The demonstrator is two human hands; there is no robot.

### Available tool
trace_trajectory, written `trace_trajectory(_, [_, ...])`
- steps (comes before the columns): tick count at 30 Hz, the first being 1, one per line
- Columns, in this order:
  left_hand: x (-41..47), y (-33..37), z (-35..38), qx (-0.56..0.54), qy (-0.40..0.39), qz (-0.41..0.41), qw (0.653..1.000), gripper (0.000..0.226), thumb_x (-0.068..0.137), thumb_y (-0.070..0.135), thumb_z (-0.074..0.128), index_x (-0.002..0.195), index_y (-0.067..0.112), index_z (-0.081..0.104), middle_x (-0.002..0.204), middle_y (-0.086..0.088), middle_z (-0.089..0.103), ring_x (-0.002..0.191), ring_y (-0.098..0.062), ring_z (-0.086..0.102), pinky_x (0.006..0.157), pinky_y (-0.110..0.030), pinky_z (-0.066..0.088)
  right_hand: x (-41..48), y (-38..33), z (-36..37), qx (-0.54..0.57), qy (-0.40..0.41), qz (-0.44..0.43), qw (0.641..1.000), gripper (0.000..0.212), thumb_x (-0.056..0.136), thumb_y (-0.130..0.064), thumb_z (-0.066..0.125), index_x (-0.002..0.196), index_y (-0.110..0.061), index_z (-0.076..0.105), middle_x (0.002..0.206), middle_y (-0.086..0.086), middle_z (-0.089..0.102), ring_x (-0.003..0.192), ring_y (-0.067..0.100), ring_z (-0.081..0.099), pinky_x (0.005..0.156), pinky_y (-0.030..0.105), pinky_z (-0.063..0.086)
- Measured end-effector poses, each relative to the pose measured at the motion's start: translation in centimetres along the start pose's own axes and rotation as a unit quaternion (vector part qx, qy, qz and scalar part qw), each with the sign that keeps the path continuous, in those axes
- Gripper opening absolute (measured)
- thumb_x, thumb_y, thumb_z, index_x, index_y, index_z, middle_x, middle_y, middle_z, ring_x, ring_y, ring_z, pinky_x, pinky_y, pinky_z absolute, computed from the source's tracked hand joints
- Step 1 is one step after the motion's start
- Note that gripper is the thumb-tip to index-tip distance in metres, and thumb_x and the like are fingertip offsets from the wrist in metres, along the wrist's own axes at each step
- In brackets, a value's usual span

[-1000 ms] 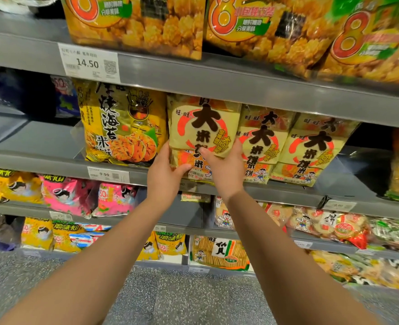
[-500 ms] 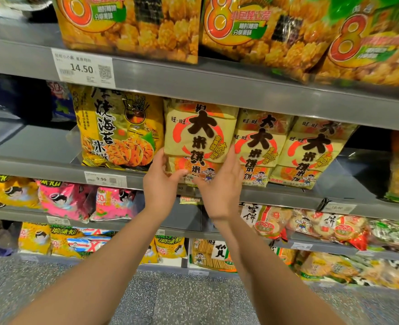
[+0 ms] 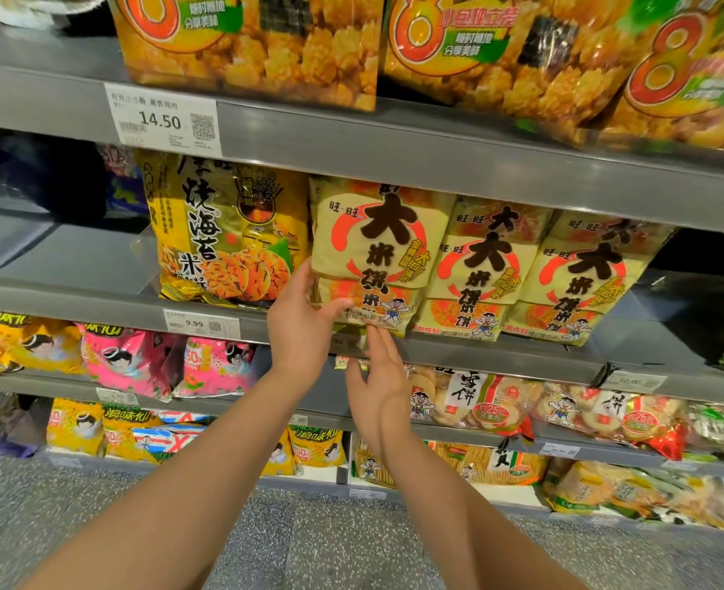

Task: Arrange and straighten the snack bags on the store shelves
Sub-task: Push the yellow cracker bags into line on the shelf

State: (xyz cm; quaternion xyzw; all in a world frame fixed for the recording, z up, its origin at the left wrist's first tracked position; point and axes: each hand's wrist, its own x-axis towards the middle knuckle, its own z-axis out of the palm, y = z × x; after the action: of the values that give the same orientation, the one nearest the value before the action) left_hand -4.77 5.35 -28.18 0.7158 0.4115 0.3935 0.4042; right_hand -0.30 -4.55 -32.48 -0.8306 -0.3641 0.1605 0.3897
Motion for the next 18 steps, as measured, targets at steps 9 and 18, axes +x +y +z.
trace_trajectory(9, [0.4, -0.1, 0.2, 0.118, 0.004, 0.06, 0.991, 0.071, 0.072, 0.035, 0.075, 0.133, 0.016, 0.042, 0.125, -0.004, 0.053, 0.111, -0.021, 0.052, 0.081, -0.034, 0.046, 2.9, -1.0, -0.8, -0.011, 0.059, 0.028, 0.998, 0.028, 0.096, -0.022, 0.043, 0.111, -0.004, 0.058, 0.112, 0.008, 0.056, 0.11, 0.023, 0.046, 0.091, 0.032, 0.036])
trace_trajectory(18, [1.5, -2.4, -1.1, 0.319, 0.111, 0.396, 0.854, 0.07, 0.075, 0.025, 0.074, 0.134, 0.031, 0.035, 0.135, -0.011, 0.027, 0.118, -0.032, 0.034, 0.092, -0.051, 0.036, 2.4, -0.9, -0.9, -0.004, 0.065, 0.037, 0.997, 0.037, 0.094, -0.032, 0.05, 0.117, -0.004, 0.057, 0.118, 0.007, 0.056, 0.113, 0.024, 0.051, 0.095, 0.035, 0.041])
